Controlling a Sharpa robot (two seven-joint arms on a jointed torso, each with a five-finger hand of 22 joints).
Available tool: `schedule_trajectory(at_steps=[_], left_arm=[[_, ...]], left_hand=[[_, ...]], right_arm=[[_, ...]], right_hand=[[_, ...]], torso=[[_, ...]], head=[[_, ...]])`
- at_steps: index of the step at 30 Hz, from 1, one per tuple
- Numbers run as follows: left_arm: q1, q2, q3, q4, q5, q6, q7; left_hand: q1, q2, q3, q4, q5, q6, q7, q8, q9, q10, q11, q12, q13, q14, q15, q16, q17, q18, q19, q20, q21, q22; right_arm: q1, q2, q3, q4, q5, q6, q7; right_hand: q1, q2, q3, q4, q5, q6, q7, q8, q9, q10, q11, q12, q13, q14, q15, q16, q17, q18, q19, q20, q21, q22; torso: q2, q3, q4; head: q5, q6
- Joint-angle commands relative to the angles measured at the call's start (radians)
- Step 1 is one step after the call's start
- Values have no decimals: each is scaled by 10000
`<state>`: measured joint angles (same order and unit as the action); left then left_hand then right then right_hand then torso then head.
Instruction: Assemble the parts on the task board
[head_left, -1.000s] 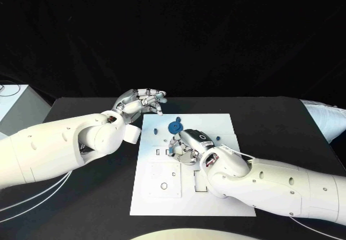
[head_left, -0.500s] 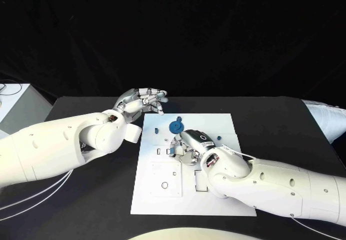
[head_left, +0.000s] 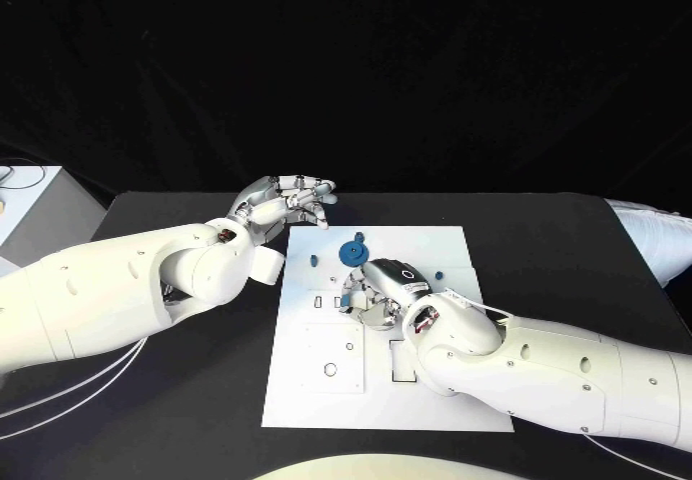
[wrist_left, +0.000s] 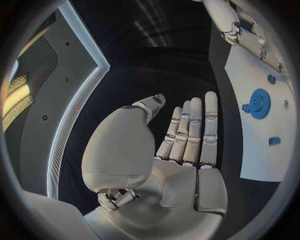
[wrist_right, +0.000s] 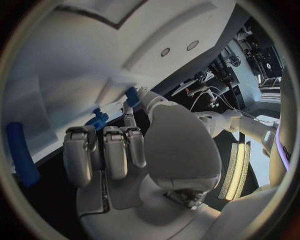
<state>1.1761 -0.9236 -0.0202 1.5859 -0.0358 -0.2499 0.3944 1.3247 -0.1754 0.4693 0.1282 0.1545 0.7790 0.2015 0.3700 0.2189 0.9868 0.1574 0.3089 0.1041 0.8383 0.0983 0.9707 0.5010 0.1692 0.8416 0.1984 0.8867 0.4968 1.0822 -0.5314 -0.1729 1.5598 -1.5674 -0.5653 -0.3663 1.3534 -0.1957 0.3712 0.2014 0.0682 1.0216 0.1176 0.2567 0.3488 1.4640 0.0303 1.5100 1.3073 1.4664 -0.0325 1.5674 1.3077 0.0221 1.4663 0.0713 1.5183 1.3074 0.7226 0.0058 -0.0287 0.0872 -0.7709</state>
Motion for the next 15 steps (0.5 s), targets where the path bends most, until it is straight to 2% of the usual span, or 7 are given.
schedule_trajectory(at_steps=[1, 15], left_arm=[[5, 5, 5, 12, -54, 72, 46], [4, 13, 5, 3, -67, 97, 26]], left_hand=[[-109, 2, 34, 15, -33, -30, 186, 32, 12, -5, -10, 33, 15, 54, -16, 68, 13, 138, 17, -49, 55, 14], [-110, 2, 38, 17, -32, -23, 187, 40, 15, -30, -8, 37, 16, 49, -15, 84, 16, 138, 10, -50, 73, 23]], right_arm=[[-16, 3, -8, -14, -100, 109, -13], [-16, 20, -9, -21, -30, 63, 145]], right_hand=[[-42, -87, -19, 36, 28, -120, 30, -79, -54, 560, 100, -47, 2057, 1044, 41, 34, 2631, -56, 687, 45, -61, 2175], [-146, -315, -268, 128, 1, -657, 254, -372, -223, 395, 310, -239, 1903, 1044, 227, 34, 2631, -29, 630, 219, -169, 2105]], torso=[[2, 1, 1], [2, 5, 1]], head=[[4, 1], [8, 24]])
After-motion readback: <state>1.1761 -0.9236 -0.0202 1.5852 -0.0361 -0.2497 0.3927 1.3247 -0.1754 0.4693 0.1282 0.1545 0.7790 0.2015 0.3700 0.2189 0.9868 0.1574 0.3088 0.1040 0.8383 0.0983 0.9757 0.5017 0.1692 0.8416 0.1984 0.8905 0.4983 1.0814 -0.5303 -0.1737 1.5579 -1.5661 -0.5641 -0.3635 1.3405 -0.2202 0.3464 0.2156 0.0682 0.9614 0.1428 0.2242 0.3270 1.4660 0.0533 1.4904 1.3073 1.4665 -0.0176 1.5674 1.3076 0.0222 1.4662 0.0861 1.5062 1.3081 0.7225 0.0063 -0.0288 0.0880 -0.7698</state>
